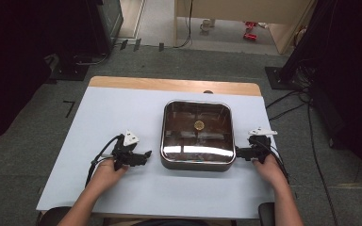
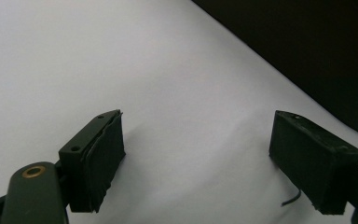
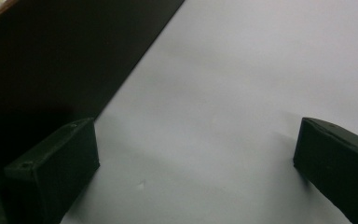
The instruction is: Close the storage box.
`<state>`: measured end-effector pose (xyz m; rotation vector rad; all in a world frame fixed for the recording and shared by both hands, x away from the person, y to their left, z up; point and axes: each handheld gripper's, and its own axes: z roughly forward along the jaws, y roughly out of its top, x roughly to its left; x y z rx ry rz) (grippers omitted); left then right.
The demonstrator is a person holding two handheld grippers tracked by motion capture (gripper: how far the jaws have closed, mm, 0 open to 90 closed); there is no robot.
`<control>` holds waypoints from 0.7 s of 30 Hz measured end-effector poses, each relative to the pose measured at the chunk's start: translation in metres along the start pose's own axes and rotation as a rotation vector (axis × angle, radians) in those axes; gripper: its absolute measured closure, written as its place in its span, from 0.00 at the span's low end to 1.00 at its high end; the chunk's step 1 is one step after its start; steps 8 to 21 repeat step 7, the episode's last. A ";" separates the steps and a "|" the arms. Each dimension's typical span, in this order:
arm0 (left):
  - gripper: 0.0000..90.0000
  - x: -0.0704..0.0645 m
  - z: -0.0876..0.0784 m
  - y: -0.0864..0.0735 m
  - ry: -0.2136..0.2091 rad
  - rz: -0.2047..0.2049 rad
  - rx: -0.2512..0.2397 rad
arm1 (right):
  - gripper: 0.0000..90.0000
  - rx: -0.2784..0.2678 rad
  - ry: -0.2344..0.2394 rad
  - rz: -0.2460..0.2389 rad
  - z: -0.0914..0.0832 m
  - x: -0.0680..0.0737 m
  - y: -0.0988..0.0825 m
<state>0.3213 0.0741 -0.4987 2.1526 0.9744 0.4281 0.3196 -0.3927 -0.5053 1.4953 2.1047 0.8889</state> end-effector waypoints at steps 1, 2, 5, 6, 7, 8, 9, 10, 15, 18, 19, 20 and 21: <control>0.20 0.000 0.000 0.000 0.000 0.000 0.000 | 0.00 0.000 0.000 0.000 0.000 0.000 0.000; 0.20 0.000 0.000 0.000 0.000 0.000 0.000 | 0.00 0.000 0.000 0.000 0.000 0.000 0.000; 0.20 0.000 0.000 0.000 0.001 0.000 0.000 | 0.00 0.000 0.000 0.000 0.000 0.000 0.000; 0.20 0.000 0.000 0.000 0.002 0.001 0.000 | 0.00 0.000 0.000 0.000 0.000 0.000 0.000; 0.20 0.000 0.000 0.000 0.005 0.001 0.000 | 0.00 0.000 0.000 0.000 0.000 0.000 0.000; 0.20 0.000 0.000 0.000 0.005 0.001 0.000 | 0.00 0.000 0.000 0.000 0.000 0.000 0.000; 0.20 0.000 0.000 0.000 0.005 0.001 0.000 | 0.00 0.000 0.000 0.000 0.000 0.000 0.000; 0.20 0.000 0.000 0.000 0.005 0.001 0.000 | 0.00 0.000 0.000 0.000 0.000 0.000 0.000; 0.20 0.000 0.000 0.000 0.005 0.001 0.000 | 0.00 0.000 0.000 0.000 0.000 0.000 0.000; 0.20 0.000 0.000 0.000 0.005 0.001 0.000 | 0.00 0.000 0.000 0.000 0.000 0.000 0.000; 0.20 0.000 0.000 0.000 0.005 0.001 0.000 | 0.00 0.000 0.000 0.000 0.000 0.000 0.000; 0.20 0.000 0.000 0.000 0.005 0.001 0.000 | 0.00 0.000 0.000 0.000 0.000 0.000 0.000; 0.20 0.000 0.000 0.000 0.005 0.001 0.000 | 0.00 0.000 0.000 0.000 0.000 0.000 0.000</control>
